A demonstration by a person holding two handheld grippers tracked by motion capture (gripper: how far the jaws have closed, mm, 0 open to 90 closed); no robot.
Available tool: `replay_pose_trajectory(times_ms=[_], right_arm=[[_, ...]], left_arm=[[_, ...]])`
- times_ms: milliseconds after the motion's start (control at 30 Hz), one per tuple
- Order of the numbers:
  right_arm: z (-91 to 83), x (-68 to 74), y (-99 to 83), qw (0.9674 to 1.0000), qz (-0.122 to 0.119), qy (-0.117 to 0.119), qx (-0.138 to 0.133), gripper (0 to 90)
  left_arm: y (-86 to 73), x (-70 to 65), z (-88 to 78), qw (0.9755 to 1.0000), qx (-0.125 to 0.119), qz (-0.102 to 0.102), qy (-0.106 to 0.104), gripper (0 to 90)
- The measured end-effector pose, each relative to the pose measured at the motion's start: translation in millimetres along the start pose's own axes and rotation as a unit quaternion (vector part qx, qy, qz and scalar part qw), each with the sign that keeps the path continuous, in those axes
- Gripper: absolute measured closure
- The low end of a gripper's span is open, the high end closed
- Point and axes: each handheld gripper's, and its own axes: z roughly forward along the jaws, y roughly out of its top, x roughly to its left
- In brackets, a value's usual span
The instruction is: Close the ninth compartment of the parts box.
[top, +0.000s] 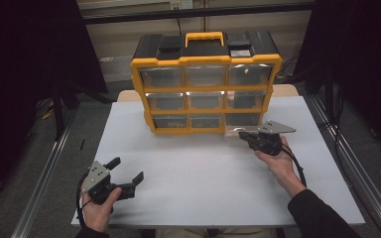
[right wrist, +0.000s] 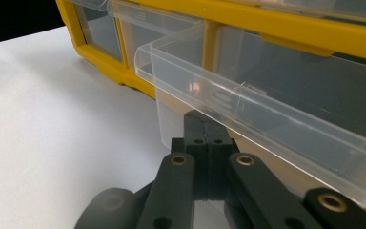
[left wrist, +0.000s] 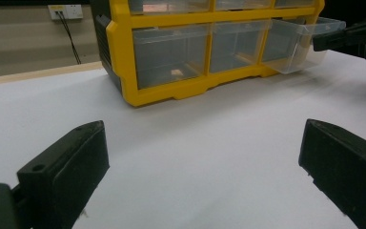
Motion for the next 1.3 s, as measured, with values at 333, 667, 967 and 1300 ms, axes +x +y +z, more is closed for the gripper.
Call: replay_pose_trajectory(times_ms=[333, 667, 967, 1300], right_arm=[[1.4, -4.9, 0.8, 1.0, 0.003, -0.006, -0.002, 90.0], [2.9, -9.1, 1.0, 0.9999, 0.007, -0.012, -0.004, 90.0], [4.9, -12.4, 0.4, 0.9998, 0.007, -0.015, -0.006, 90.0], [7.4, -15.9, 3.7, 0.9998, 0.01, -0.019, -0.006, 90.0]], left_arm=[[0.0, 0.1, 0.0, 1.0, 0.0, 0.0, 0.0, 2.6], [-0.2, 0.3, 0.2, 1.0, 0.0, 0.0, 0.001, 2.6], [-0.1, 0.8, -0.1, 1.0, 0.0, 0.002, 0.003, 2.6], [-0.3, 1.1, 0.1, 1.0, -0.001, -0.001, 0.001, 2.6]])
